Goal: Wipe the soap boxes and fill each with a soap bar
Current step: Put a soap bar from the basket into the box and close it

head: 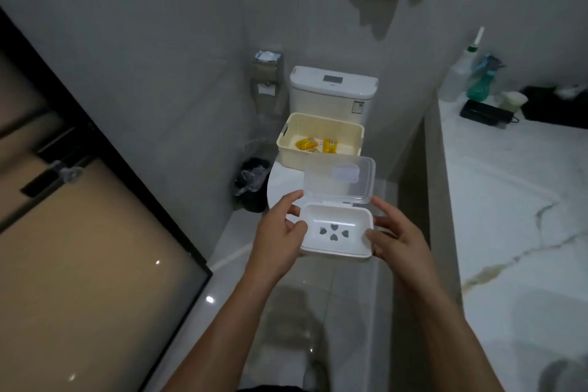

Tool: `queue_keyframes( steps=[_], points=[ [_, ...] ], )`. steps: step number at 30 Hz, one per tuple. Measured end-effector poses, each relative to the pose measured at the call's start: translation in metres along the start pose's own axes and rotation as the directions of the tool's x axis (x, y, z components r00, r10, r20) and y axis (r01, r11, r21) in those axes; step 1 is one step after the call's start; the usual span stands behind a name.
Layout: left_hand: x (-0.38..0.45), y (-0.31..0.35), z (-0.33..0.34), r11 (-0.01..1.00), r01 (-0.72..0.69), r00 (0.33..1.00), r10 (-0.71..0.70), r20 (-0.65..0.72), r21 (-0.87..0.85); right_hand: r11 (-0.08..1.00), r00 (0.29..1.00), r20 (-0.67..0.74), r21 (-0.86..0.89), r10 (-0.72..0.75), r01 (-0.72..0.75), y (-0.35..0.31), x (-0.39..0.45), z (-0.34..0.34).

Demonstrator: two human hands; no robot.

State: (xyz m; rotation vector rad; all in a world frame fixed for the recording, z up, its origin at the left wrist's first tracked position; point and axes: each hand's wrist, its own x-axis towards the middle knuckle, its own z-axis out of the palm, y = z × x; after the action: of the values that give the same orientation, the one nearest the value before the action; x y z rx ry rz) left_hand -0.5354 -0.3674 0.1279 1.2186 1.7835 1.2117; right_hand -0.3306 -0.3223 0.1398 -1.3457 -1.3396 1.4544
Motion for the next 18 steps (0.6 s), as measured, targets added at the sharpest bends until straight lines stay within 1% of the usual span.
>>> queue_keyframes(
  steps=[5, 10, 18],
  points=[
    [0.052, -0.011, 0.002, 0.998, 0.062, 0.998, -0.062, 0.005, -0.005, 0.999, 0.999, 0.018, 0.004, 0.043, -0.044, -0.001, 0.054, 0.008],
    [0.109, -0.03, 0.001, 0.997, 0.08, 0.996, -0.08, 0.032, -0.008, 0.997, 0.997, 0.007, -0.004, 0.073, -0.073, 0.002, 0.106, 0.027],
    [0.238, -0.075, -0.019, 0.992, 0.124, 0.977, -0.116, 0.179, -0.034, 0.992, 0.99, -0.079, -0.032, 0.121, -0.124, 0.012, 0.214, 0.084]
  ],
)
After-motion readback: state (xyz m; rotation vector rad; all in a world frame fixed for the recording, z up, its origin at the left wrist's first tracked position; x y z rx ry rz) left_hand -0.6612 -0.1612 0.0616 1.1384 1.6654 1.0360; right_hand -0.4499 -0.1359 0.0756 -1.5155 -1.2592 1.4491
